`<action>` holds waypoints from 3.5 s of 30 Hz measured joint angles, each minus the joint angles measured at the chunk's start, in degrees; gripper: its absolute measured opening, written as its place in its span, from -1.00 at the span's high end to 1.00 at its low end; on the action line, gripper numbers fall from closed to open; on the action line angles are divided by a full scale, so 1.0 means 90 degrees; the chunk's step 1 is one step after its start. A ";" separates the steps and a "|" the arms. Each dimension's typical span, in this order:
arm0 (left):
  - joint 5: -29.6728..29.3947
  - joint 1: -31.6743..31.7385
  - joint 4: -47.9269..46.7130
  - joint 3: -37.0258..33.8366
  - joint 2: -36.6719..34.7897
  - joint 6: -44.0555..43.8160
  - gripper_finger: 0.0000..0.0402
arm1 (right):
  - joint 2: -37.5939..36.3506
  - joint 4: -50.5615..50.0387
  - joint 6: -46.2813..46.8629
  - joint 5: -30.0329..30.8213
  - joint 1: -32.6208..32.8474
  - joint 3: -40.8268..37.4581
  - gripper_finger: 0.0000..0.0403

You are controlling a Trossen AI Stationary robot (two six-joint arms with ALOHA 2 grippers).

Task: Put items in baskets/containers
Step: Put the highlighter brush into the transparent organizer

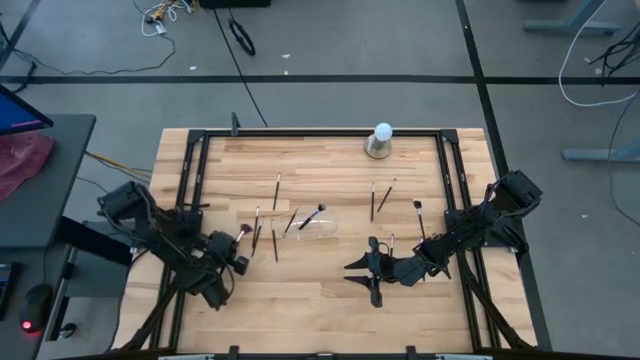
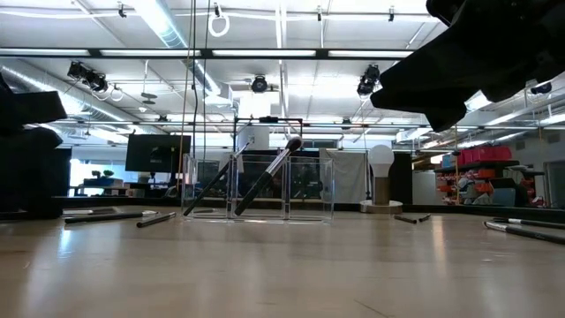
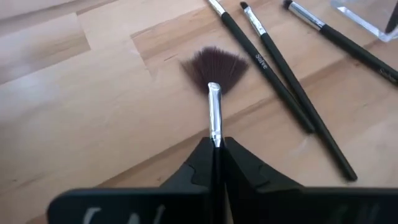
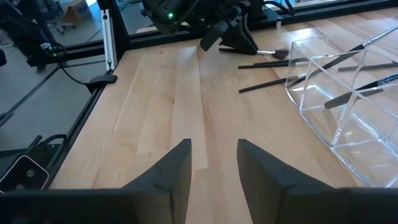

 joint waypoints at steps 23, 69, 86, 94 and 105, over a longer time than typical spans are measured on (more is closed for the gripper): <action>-0.2359 0.0059 0.0759 0.1367 -0.1184 0.4139 0.87 | 0.0350 0.1573 -0.0290 -0.0074 -0.0112 0.0000 0.36; -0.1965 0.1786 0.7258 0.1474 -0.0331 1.1586 0.72 | 0.1966 0.3234 -0.1474 0.0905 -0.0789 0.1620 0.93; -0.1608 0.1783 0.7264 0.1479 -0.0334 1.1298 -0.04 | -0.1370 -0.3297 -0.0075 0.2229 -0.0971 0.1610 0.97; -0.1610 0.1783 0.7259 0.1479 -0.0334 1.1277 -0.05 | -0.1334 -0.3958 0.0350 0.0432 -0.2065 0.1610 0.97; -0.1610 0.1783 0.7257 0.1479 -0.0334 1.1278 -0.05 | -0.1243 -0.4115 0.0386 -0.1217 -0.2830 0.1610 0.97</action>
